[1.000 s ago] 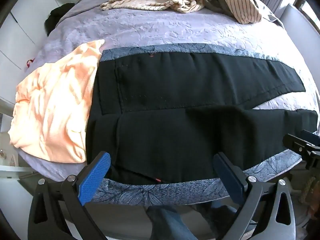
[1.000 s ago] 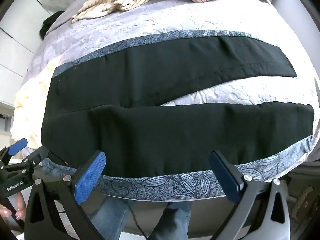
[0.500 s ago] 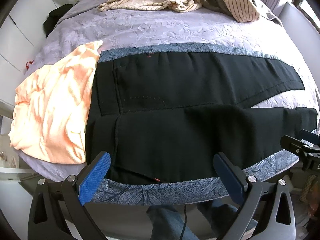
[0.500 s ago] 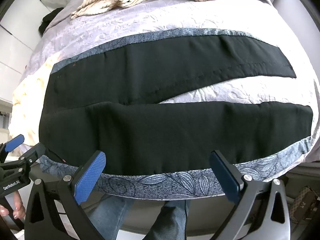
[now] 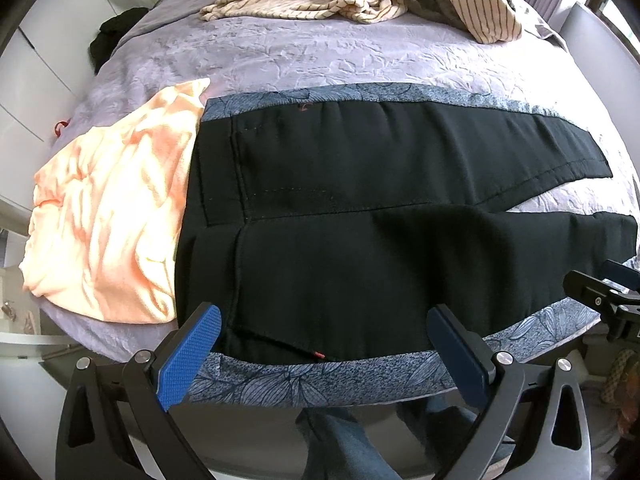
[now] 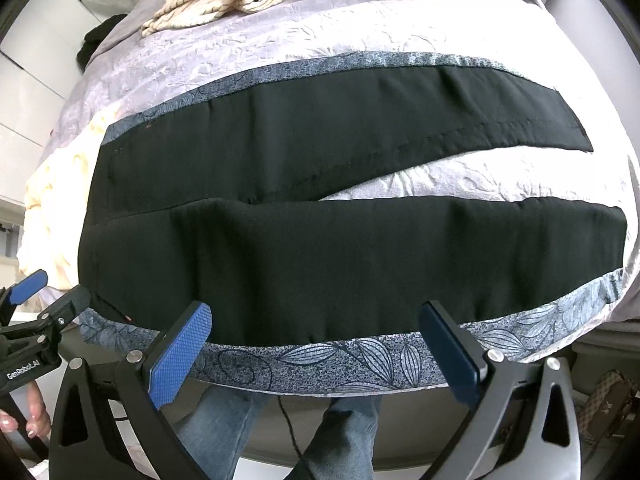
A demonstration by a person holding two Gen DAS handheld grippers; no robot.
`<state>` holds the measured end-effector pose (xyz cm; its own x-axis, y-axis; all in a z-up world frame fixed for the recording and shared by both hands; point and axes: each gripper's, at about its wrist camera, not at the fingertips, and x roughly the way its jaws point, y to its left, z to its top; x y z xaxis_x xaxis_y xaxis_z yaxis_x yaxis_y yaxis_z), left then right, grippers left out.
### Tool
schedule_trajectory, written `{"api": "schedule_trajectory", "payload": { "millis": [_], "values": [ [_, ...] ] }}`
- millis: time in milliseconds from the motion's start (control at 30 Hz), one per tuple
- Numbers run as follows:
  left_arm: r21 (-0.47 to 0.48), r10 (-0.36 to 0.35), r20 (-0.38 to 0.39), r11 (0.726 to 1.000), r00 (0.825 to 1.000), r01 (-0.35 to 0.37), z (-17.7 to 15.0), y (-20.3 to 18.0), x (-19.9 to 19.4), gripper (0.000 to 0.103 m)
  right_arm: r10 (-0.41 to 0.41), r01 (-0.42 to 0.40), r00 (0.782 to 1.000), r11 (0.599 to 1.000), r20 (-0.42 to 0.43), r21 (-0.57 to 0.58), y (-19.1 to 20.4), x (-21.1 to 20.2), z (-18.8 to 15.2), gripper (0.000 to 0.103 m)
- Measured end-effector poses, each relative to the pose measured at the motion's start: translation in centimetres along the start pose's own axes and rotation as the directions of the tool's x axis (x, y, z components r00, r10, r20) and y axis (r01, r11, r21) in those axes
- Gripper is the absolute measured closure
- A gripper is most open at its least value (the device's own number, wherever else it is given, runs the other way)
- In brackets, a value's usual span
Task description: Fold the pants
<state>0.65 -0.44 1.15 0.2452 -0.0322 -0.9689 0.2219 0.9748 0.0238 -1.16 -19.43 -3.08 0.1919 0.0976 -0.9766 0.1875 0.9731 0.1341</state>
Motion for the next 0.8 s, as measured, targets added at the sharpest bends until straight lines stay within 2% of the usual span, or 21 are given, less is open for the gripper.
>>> {"api": "schedule_trajectory", "payload": {
  "millis": [800],
  "values": [
    [-0.002, 0.008, -0.005, 1.000, 1.000, -0.008, -0.06, 0.23, -0.03, 0.000, -0.003, 0.003, 1.000, 1.000, -0.002, 0.006, -0.07, -0.07, -0.06, 0.000]
  ]
}}
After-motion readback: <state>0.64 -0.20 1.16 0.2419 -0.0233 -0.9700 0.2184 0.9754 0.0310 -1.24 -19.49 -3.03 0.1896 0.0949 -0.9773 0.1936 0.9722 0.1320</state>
